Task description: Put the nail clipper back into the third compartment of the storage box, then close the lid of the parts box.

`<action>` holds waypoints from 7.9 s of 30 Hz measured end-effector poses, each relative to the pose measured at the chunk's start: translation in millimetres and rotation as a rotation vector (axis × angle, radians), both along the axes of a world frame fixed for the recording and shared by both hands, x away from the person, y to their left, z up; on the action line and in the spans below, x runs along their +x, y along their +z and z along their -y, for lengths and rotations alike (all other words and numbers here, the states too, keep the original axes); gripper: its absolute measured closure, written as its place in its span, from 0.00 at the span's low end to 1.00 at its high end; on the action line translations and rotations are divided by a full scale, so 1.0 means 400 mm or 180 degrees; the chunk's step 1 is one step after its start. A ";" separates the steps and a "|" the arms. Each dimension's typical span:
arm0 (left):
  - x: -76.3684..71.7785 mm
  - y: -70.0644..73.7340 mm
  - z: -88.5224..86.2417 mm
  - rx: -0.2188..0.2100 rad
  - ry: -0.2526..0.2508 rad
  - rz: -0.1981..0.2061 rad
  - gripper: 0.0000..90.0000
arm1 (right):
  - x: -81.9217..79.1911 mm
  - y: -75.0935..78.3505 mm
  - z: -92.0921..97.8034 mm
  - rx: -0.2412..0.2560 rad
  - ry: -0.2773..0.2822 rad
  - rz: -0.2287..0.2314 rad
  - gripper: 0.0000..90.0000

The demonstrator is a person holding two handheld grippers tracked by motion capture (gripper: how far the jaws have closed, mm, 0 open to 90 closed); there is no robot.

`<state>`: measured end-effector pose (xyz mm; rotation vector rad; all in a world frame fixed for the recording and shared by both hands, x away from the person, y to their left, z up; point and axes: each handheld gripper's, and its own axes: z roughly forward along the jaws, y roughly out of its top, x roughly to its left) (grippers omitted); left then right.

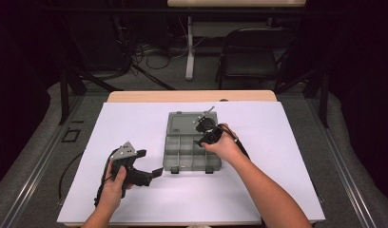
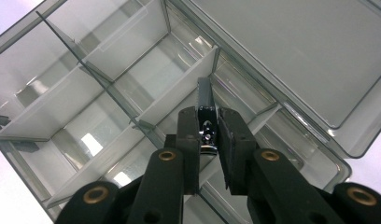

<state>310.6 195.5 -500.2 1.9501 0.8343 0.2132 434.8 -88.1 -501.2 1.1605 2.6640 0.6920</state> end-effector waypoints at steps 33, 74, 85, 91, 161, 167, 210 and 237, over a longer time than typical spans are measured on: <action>0.005 -0.007 0.000 -0.0006 0.0034 -0.0089 0.00 | -0.059 0.042 0.065 0.0396 0.0195 0.0532 0.44; 0.075 0.073 0.019 0.0060 0.0333 -0.0344 0.01 | -0.080 0.125 0.213 0.0639 -0.0113 0.0991 0.27; 0.135 0.105 0.057 0.0119 0.0378 -0.0221 0.17 | -0.027 0.154 0.193 0.0539 -0.0186 0.0970 0.27; 0.160 0.112 0.066 0.0075 0.0401 -0.0205 0.19 | 0.007 0.172 0.183 0.0478 -0.0202 0.0930 0.28; 0.190 -0.087 0.135 0.0831 0.0482 -0.0792 0.47 | 0.171 -0.039 0.139 0.0554 -0.0983 0.0270 0.25; 0.190 -0.094 0.140 0.0836 0.0457 -0.0833 0.51 | 0.171 -0.049 0.140 0.0623 -0.1015 0.0233 0.25; 0.186 -0.116 0.148 0.1061 0.0542 -0.0804 0.67 | 0.174 -0.110 0.119 0.0807 -0.1259 -0.0036 0.18; 0.183 -0.116 0.151 0.1068 0.0574 -0.0786 0.68 | 0.162 -0.114 0.114 0.0877 -0.1300 -0.0056 0.17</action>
